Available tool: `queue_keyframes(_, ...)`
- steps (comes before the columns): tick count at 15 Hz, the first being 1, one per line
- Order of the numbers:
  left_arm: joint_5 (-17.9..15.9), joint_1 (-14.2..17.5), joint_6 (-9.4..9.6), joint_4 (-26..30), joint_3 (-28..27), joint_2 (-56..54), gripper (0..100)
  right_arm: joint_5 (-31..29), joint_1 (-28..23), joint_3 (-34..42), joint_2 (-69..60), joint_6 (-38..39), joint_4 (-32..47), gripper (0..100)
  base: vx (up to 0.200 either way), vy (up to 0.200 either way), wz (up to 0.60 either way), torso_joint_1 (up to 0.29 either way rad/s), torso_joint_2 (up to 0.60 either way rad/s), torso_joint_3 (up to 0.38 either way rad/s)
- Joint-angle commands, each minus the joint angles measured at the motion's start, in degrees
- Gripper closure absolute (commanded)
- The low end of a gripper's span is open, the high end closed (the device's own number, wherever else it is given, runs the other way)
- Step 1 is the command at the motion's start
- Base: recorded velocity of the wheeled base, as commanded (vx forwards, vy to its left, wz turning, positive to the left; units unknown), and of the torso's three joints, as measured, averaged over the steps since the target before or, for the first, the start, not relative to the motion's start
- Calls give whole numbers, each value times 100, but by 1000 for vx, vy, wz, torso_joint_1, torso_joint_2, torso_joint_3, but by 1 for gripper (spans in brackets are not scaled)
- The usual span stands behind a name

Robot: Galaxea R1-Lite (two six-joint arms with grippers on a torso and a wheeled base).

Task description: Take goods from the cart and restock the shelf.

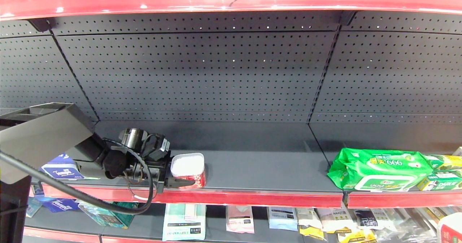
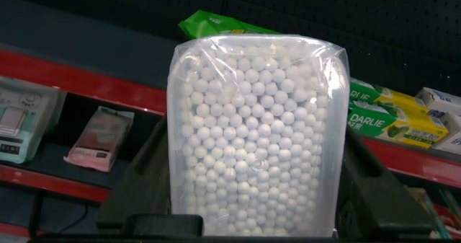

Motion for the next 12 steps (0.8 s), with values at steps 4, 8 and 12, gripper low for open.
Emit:
queue_keyframes(4,-4,0,-2,10,17,-10,100,1,3,1,10,0,-4,100,0,0,0,0,0,0)
queue_keyframes(8,-4,9,7,2,17,-10,100,1,3,1,10,-8,-4,100,0,0,0,0,0,0)
queue_keyframes(12,5,9,16,2,52,-10,100,1,3,1,10,-8,-4,100,0,0,0,0,0,0)
